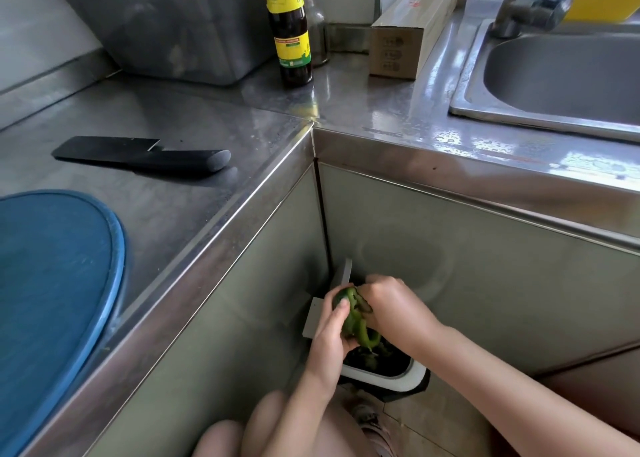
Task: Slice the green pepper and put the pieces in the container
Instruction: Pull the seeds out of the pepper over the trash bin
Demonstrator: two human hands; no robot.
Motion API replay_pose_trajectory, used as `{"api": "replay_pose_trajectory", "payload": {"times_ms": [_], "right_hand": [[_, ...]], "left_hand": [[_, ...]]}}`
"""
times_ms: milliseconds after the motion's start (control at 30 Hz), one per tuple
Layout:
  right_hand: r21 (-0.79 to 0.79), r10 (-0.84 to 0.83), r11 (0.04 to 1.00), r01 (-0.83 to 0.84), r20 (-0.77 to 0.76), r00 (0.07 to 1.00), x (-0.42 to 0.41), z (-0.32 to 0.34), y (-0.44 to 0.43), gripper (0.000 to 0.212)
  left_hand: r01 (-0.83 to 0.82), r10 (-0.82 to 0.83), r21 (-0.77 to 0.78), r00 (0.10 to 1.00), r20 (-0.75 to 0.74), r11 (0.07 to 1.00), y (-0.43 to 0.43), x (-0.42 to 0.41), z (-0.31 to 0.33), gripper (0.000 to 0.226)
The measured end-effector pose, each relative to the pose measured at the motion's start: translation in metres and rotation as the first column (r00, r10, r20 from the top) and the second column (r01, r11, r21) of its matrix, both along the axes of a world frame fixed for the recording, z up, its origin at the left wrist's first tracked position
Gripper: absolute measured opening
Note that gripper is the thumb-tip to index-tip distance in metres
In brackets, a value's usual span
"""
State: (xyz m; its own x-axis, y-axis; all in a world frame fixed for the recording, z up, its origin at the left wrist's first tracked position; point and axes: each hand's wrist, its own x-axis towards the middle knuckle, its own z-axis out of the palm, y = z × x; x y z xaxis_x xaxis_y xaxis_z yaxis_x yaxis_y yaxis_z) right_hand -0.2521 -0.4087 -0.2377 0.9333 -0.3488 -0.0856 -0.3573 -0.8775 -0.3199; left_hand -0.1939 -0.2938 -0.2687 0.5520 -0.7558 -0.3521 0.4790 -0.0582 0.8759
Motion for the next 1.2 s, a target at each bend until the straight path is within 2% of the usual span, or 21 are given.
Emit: {"api": "replay_pose_trajectory", "payload": {"times_ms": [133, 267, 400, 567, 700, 800, 933, 1033, 1133, 1200], "right_hand": [[0.155, 0.102, 0.981, -0.118, 0.105, 0.989, -0.009, 0.004, -0.014, 0.017], [0.387, 0.038, 0.914, -0.123, 0.220, 0.975, -0.018, 0.008, -0.026, 0.007], [0.431, -0.018, 0.893, -0.130, 0.322, 0.947, -0.021, 0.002, -0.022, 0.007], [0.354, -0.111, 0.932, -0.079, 0.486, 0.867, -0.028, 0.006, -0.020, 0.025], [0.185, -0.041, 0.979, -0.084, 0.583, 0.812, -0.034, 0.010, -0.014, 0.025], [0.149, -0.026, 0.984, -0.096, 0.656, 0.755, -0.040, 0.019, -0.014, 0.025], [0.144, -0.016, 0.982, -0.125, 0.715, 0.699, -0.044, 0.032, -0.015, 0.026], [0.067, 0.036, 0.990, -0.125, 0.736, 0.676, -0.044, 0.041, -0.016, 0.026], [-0.104, 0.189, 0.981, -0.164, 0.704, 0.684, -0.043, 0.045, -0.016, 0.018], [-0.142, 0.222, 0.975, -0.171, 0.656, 0.722, -0.041, 0.045, -0.017, 0.017]], "left_hand": [[0.005, -0.006, -0.029, 1.000, -0.030, 1.000, 0.000, 0.002, 0.003, 0.039], [0.035, -0.042, -0.097, 0.996, -0.076, 0.995, 0.002, 0.001, 0.008, 0.043], [0.026, -0.041, -0.161, 0.995, -0.092, 0.987, 0.002, 0.000, 0.015, 0.046], [0.025, -0.044, -0.230, 0.996, -0.077, 0.973, 0.003, 0.004, 0.020, 0.059], [0.095, -0.119, -0.264, 0.990, -0.076, 0.960, 0.004, 0.003, 0.026, 0.076], [0.194, -0.178, -0.221, 0.980, 0.090, 0.956, 0.002, 0.002, 0.036, 0.069], [0.199, -0.149, -0.210, 0.961, 0.232, 0.957, 0.002, 0.005, 0.051, 0.070], [0.207, -0.139, -0.187, 0.936, 0.323, 0.960, 0.003, 0.004, 0.055, 0.073], [0.245, -0.180, -0.185, 0.934, 0.310, 0.952, 0.004, 0.004, 0.058, 0.069], [0.265, -0.199, -0.202, 0.934, 0.297, 0.943, 0.003, 0.005, 0.059, 0.059]]}}
